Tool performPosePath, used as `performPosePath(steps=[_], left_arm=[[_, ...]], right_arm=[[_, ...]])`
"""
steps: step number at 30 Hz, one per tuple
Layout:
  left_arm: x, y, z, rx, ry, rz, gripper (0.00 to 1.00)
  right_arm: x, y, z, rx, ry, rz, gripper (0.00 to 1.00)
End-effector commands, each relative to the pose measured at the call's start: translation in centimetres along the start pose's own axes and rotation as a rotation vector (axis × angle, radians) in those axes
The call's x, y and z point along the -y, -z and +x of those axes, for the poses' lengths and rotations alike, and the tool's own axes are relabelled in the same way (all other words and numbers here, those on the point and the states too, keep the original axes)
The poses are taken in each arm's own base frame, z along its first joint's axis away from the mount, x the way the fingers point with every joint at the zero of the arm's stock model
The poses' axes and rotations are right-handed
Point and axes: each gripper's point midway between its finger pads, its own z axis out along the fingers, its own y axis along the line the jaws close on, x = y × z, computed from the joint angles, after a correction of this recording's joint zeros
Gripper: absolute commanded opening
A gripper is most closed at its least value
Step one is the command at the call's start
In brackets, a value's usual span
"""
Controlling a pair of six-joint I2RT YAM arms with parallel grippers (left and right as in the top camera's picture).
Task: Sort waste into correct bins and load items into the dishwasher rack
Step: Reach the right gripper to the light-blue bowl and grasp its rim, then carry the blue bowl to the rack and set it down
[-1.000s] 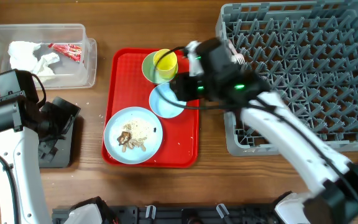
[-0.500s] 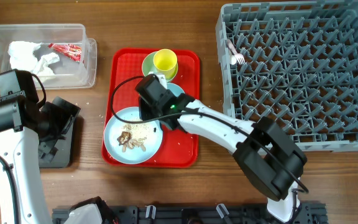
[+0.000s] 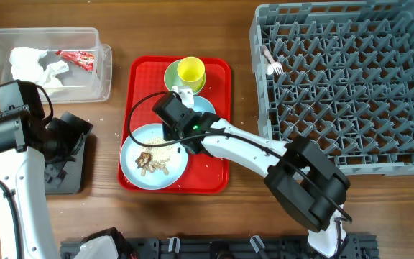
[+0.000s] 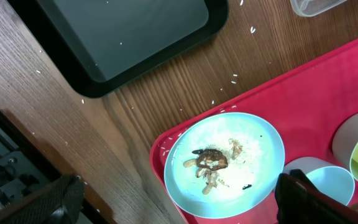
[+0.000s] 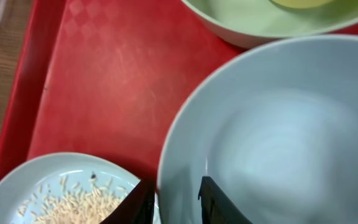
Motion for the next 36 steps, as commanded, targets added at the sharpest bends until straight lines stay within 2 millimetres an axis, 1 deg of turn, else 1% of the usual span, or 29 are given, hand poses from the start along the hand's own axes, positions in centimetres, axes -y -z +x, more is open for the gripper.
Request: performPosePath(steps=[1, 2, 4, 8, 10, 13, 15, 17, 19, 22, 23, 26, 27, 28, 31, 33, 34, 36], left_arm=[[-0.4, 0.0, -0.2, 0.012, 0.022, -0.013, 1.00], [-0.4, 0.0, -0.2, 0.012, 0.022, -0.013, 1.00], [-0.4, 0.0, -0.2, 0.012, 0.022, -0.013, 1.00], [-0.4, 0.0, -0.2, 0.012, 0.021, -0.013, 1.00], [-0.4, 0.0, -0.2, 0.012, 0.022, -0.013, 1.00], [-0.4, 0.0, -0.2, 0.012, 0.022, -0.013, 1.00], [-0.4, 0.0, -0.2, 0.012, 0.021, -0.013, 1.00], [-0.4, 0.0, -0.2, 0.012, 0.021, -0.013, 1.00], [-0.4, 0.0, -0.2, 0.012, 0.021, -0.013, 1.00], [-0.4, 0.0, -0.2, 0.012, 0.021, -0.013, 1.00], [-0.4, 0.0, -0.2, 0.012, 0.022, -0.013, 1.00], [-0.4, 0.0, -0.2, 0.012, 0.021, -0.013, 1.00], [-0.4, 0.0, -0.2, 0.012, 0.021, -0.013, 1.00], [-0.4, 0.0, -0.2, 0.012, 0.022, -0.013, 1.00], [-0.4, 0.0, -0.2, 0.012, 0.021, -0.013, 1.00], [-0.4, 0.0, -0.2, 0.012, 0.022, -0.013, 1.00], [-0.4, 0.0, -0.2, 0.012, 0.021, -0.013, 1.00], [-0.4, 0.0, -0.2, 0.012, 0.021, -0.013, 1.00]], right_arm=[[0.7, -0.9, 0.8, -0.008, 0.008, 0.039, 0.26], [0.7, -1.0, 0.8, -0.008, 0.008, 0.040, 0.24], [0.6, -1.0, 0.7, -0.003, 0.007, 0.034, 0.16], [0.5, -1.0, 0.7, -0.005, -0.017, 0.031, 0.04], [0.4, -0.9, 0.7, -0.005, -0.016, 0.027, 0.04], [0.1, -0.1, 0.2, 0.000, -0.019, 0.012, 0.04], [-0.2, 1.0, -0.3, 0.012, -0.022, 0.001, 0.04], [-0.4, 2.6, -1.1, 0.029, -0.026, -0.012, 0.04], [-0.6, 4.6, -2.4, 0.059, -0.035, -0.032, 0.04], [-0.3, 8.1, -4.7, 0.113, -0.041, -0.061, 0.04], [0.3, 10.1, -5.9, 0.144, -0.061, -0.066, 0.04], [2.3, 14.6, -9.2, 0.226, -0.081, -0.091, 0.04], [3.4, 16.6, -10.4, 0.255, -0.077, -0.109, 0.04], [4.4, 17.9, -11.3, 0.275, -0.081, -0.117, 0.04], [9.9, 22.5, -14.3, 0.351, -0.127, -0.120, 0.04], [13.2, 24.8, -15.9, 0.389, -0.113, -0.156, 0.04], [15.5, 26.0, -16.7, 0.408, -0.120, -0.184, 0.04], [18.5, 26.8, -17.3, 0.416, -0.160, -0.224, 0.04]])
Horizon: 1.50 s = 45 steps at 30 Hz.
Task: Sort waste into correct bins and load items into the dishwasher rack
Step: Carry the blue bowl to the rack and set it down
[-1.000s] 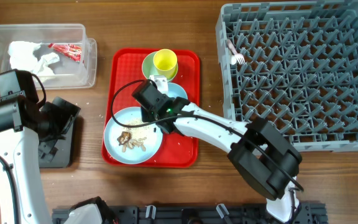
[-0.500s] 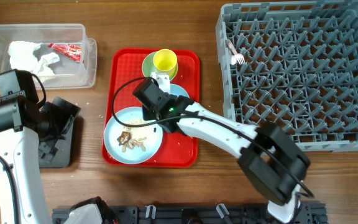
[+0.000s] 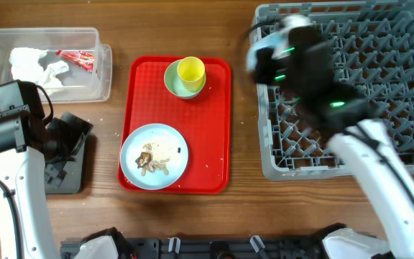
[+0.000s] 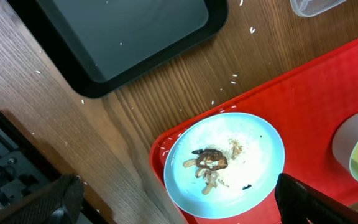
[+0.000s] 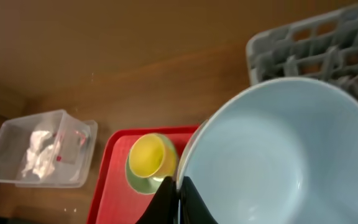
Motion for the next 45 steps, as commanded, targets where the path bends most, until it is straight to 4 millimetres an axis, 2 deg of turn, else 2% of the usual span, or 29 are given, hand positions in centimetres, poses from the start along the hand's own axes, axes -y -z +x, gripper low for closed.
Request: performPosePath(steps=[1, 5, 8, 10, 14, 17, 19, 22, 26, 31, 34, 35, 38, 40, 42, 44, 45], left_arm=[[-0.4, 0.0, -0.2, 0.012, 0.021, -0.014, 1.00], [-0.4, 0.0, -0.2, 0.012, 0.021, -0.014, 1.00], [-0.4, 0.0, -0.2, 0.012, 0.021, -0.014, 1.00], [-0.4, 0.0, -0.2, 0.012, 0.021, -0.014, 1.00], [-0.4, 0.0, -0.2, 0.012, 0.022, -0.014, 1.00], [-0.4, 0.0, -0.2, 0.012, 0.021, -0.014, 1.00], [-0.4, 0.0, -0.2, 0.012, 0.022, -0.014, 1.00], [-0.4, 0.0, -0.2, 0.012, 0.022, -0.014, 1.00], [-0.4, 0.0, -0.2, 0.012, 0.022, -0.014, 1.00], [-0.4, 0.0, -0.2, 0.012, 0.022, -0.014, 1.00], [-0.4, 0.0, -0.2, 0.012, 0.021, -0.014, 1.00], [-0.4, 0.0, -0.2, 0.012, 0.021, -0.014, 1.00], [-0.4, 0.0, -0.2, 0.012, 0.022, -0.014, 1.00], [-0.4, 0.0, -0.2, 0.012, 0.021, -0.014, 1.00], [-0.4, 0.0, -0.2, 0.012, 0.022, -0.014, 1.00], [-0.4, 0.0, -0.2, 0.012, 0.021, -0.014, 1.00], [-0.4, 0.0, -0.2, 0.012, 0.021, -0.014, 1.00]], right_arm=[[3.5, 1.6, -2.3, -0.032, -0.013, -0.161, 0.04], [7.6, 0.5, -3.4, -0.081, -0.069, -0.376, 0.04], [8.8, 0.3, -5.2, -0.059, -0.086, -0.641, 0.04], [10.2, -0.1, -6.4, -0.074, -0.174, -0.773, 0.04], [14.3, -3.2, -6.8, -0.132, -0.357, -0.831, 0.04], [17.2, -5.7, -5.6, -0.183, -0.506, -0.821, 0.04], [19.0, -7.5, -4.2, -0.214, -0.579, -0.806, 0.04], [19.8, -8.2, -3.1, -0.225, -0.574, -0.811, 0.05], [20.4, -8.3, -4.0, -0.168, -0.567, -0.773, 0.05], [22.0, -7.6, -5.8, -0.084, -0.591, -0.711, 0.06], [23.0, -6.4, -7.0, -0.038, -0.609, -0.676, 0.22], [23.5, -5.9, -7.4, -0.022, -0.628, -0.655, 0.34], [24.2, -4.8, -8.4, 0.021, -0.644, -0.608, 0.49], [24.7, -3.5, -9.4, 0.072, -0.640, -0.544, 0.56], [25.1, -1.5, -10.8, 0.146, -0.612, -0.452, 0.56], [25.2, 0.2, -11.8, 0.189, -0.590, -0.383, 0.69], [25.2, 1.0, -12.1, 0.204, -0.585, -0.342, 0.72]])
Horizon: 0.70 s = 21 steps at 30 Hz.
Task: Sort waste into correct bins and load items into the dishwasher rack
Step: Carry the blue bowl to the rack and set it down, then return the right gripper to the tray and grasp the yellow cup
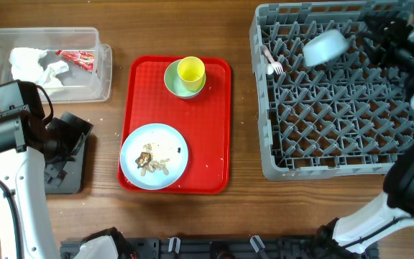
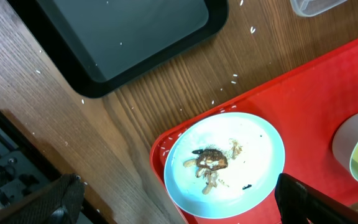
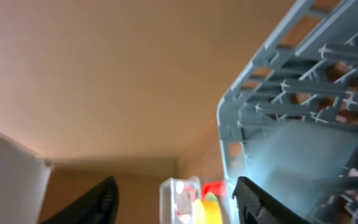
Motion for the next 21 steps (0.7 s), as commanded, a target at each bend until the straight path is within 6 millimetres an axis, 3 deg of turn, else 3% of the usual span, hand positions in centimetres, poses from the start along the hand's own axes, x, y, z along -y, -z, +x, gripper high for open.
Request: performPosePath(steps=[1, 6, 10, 12, 14, 17, 21], left_arm=[[-0.4, 0.0, -0.2, 0.012, 0.022, -0.013, 1.00], [-0.4, 0.0, -0.2, 0.012, 0.021, -0.013, 1.00], [-0.4, 0.0, -0.2, 0.012, 0.021, -0.013, 1.00], [-0.4, 0.0, -0.2, 0.012, 0.021, -0.013, 1.00], [-0.4, 0.0, -0.2, 0.012, 0.022, -0.013, 1.00], [-0.4, 0.0, -0.2, 0.012, 0.022, -0.013, 1.00], [-0.4, 0.0, -0.2, 0.012, 0.021, -0.013, 1.00]], right_arm=[[-4.5, 3.3, -2.2, 0.183, 0.202, 0.108, 0.72], [-6.8, 5.1, -0.8, 0.243, 0.329, 0.232, 0.72], [-2.8, 5.1, 1.7, 0.254, 0.428, 0.612, 0.65], [-1.3, 3.3, 4.7, 0.160, 0.517, 0.750, 0.64], [-1.1, 1.4, 7.1, 0.112, 0.579, 0.818, 0.63], [-3.3, -3.2, 12.0, 0.004, 0.682, 0.736, 0.61], [-7.2, -9.1, 20.4, -0.134, 0.826, 0.556, 0.55]])
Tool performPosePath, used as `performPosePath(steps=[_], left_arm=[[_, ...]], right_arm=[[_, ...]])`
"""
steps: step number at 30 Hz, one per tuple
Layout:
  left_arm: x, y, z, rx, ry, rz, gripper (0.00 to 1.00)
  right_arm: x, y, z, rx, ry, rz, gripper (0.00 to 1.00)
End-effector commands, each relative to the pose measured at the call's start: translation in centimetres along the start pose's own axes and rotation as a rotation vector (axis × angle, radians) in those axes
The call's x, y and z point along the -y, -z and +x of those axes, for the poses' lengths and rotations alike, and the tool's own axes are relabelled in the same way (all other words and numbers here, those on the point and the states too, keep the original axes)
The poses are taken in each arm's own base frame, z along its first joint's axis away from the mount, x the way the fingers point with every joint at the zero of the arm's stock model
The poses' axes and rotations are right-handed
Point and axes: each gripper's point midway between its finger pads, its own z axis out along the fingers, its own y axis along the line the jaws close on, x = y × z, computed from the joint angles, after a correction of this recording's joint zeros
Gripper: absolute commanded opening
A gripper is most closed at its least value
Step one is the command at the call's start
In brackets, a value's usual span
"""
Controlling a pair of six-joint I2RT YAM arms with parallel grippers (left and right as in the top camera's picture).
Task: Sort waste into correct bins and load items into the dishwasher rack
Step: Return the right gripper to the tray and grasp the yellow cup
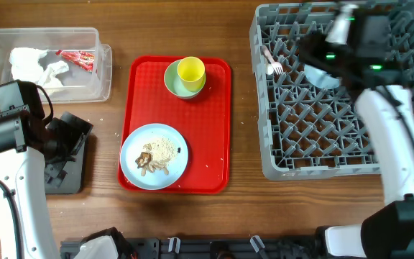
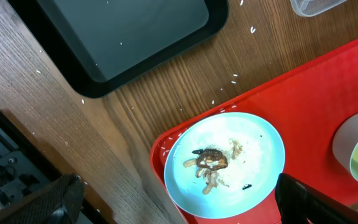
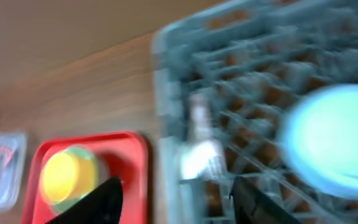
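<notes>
A light blue bowl [image 1: 323, 76] rests among the prongs at the back left of the grey dishwasher rack [image 1: 336, 169]; the blurred right wrist view shows this bowl [image 3: 334, 140] too. A pale fork [image 1: 272, 63] lies at the rack's left edge. My right gripper [image 1: 310, 49] hovers open over that part of the rack, with nothing between its fingers [image 3: 92, 202]. On the red tray [image 1: 210, 129] a yellow cup [image 1: 190, 70] sits in a green bowl, and a blue plate [image 1: 154, 156] holds food scraps. My left gripper [image 2: 185, 199] hangs open above the plate [image 2: 224, 163].
A clear bin [image 1: 45, 61] with crumpled paper and a red wrapper stands at the back left. A black bin [image 2: 123, 37] sits left of the tray, under my left arm. Rice grains are scattered on the wood by the tray.
The blue bowl was tilted at the rack's back edge, beside my right gripper. Now it lies lower among the prongs, and the gripper is open further left, by the fork. The left arm has not moved.
My right gripper was shut on the rim of the blue bowl on the red tray. Then it held the bowl in the air by the rack's left corner. Then the bowl was at the rack's back, and now it rests in the rack, let go.
</notes>
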Motion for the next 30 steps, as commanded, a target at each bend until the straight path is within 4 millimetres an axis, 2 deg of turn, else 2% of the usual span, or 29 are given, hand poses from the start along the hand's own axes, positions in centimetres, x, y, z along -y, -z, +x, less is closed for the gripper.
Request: performPosePath(steps=[1, 4, 5, 8, 9, 12, 15, 18, 21, 22, 25, 30], left_arm=[[-0.4, 0.0, -0.2, 0.012, 0.021, -0.013, 1.00], [-0.4, 0.0, -0.2, 0.012, 0.021, -0.013, 1.00], [-0.4, 0.0, -0.2, 0.012, 0.022, -0.013, 1.00], [-0.4, 0.0, -0.2, 0.012, 0.021, -0.013, 1.00], [-0.4, 0.0, -0.2, 0.012, 0.022, -0.013, 1.00], [-0.4, 0.0, -0.2, 0.012, 0.021, -0.013, 1.00], [-0.4, 0.0, -0.2, 0.012, 0.022, -0.013, 1.00], [-0.4, 0.0, -0.2, 0.012, 0.022, -0.013, 1.00], [-0.4, 0.0, -0.2, 0.012, 0.021, -0.013, 1.00], [-0.4, 0.0, -0.2, 0.012, 0.022, -0.013, 1.00], [-0.4, 0.0, -0.2, 0.012, 0.021, -0.013, 1.00], [-0.4, 0.0, -0.2, 0.012, 0.021, -0.013, 1.00]], right_arm=[[-7.9, 0.3, 1.2, 0.035, 0.163, -0.117, 0.54], [-14.9, 0.7, 2.8, 0.084, 0.254, -0.238, 0.54], [-16.3, 0.7, 3.1, 0.102, 0.259, -0.250, 0.54], [-18.7, -1.4, 4.4, 0.153, 0.242, -0.189, 0.53], [-19.0, -2.4, 5.1, 0.152, 0.220, -0.174, 0.48], [-20.7, -7.5, 9.3, 0.077, 0.231, -0.190, 0.38], [-20.5, -12.4, 14.4, 0.002, 0.411, -0.148, 0.40], [-20.3, -13.8, 16.5, -0.039, 0.466, -0.139, 0.39], [-21.2, -13.6, 17.0, -0.029, 0.544, -0.163, 0.40], [-21.5, -13.5, 17.1, -0.026, 0.577, -0.168, 0.43], [-20.5, -13.9, 17.1, -0.013, 0.663, -0.113, 0.46], [-19.3, -14.0, 14.8, 0.074, 0.794, 0.001, 0.47]])
